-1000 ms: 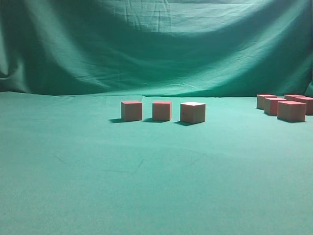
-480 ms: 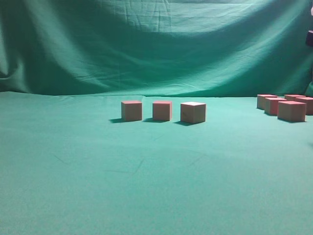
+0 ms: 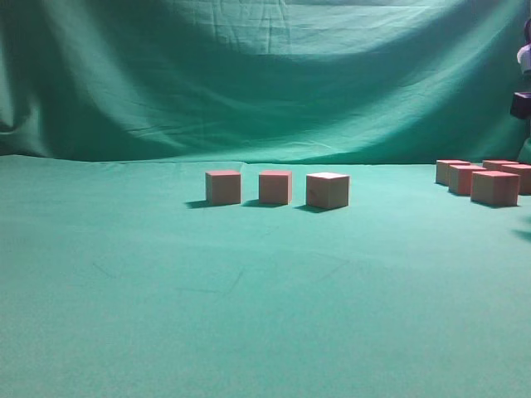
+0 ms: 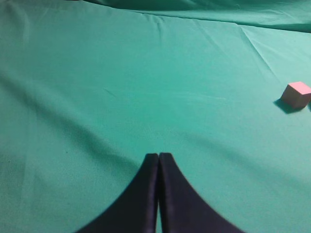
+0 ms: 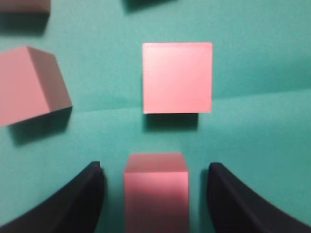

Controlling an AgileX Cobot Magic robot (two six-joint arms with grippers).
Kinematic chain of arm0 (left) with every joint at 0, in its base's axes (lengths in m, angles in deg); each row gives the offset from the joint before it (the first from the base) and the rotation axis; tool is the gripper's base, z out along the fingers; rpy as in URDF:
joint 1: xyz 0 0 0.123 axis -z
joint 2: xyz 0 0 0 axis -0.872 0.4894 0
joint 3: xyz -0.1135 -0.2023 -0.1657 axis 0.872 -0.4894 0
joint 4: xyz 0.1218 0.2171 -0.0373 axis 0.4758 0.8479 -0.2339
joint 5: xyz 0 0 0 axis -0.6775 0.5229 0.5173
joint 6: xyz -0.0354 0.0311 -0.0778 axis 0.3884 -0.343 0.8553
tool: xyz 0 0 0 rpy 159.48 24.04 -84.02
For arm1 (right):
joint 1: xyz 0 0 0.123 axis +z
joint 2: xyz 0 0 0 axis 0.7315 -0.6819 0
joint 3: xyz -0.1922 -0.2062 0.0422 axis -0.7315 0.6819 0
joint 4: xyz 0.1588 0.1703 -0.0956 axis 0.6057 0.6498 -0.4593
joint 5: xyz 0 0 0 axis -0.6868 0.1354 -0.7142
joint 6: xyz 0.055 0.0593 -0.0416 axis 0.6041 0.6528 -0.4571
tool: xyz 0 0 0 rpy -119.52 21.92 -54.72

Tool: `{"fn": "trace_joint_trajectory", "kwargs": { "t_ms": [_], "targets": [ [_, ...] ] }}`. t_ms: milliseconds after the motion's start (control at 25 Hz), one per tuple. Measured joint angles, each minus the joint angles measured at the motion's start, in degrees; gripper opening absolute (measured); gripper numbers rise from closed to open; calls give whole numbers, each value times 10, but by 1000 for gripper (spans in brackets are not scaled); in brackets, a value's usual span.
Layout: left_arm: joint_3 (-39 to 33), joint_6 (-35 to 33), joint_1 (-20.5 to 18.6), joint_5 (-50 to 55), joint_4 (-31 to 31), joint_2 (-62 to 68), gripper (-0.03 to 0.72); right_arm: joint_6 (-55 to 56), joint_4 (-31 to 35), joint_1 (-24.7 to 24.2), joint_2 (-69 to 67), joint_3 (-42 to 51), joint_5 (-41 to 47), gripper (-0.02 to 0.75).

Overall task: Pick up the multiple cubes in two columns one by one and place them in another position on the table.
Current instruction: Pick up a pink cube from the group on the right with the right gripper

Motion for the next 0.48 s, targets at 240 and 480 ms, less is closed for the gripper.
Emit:
{"fn": "trace_joint_trajectory", "kwargs": {
  "t_ms": [240, 480],
  "targets": [
    [0, 0, 0, 0, 0, 0, 0, 0, 0, 0, -4, 0, -5, 420],
    [0, 0, 0, 0, 0, 0, 0, -1, -1, 0, -4, -8, 16, 267]
  ]
}}
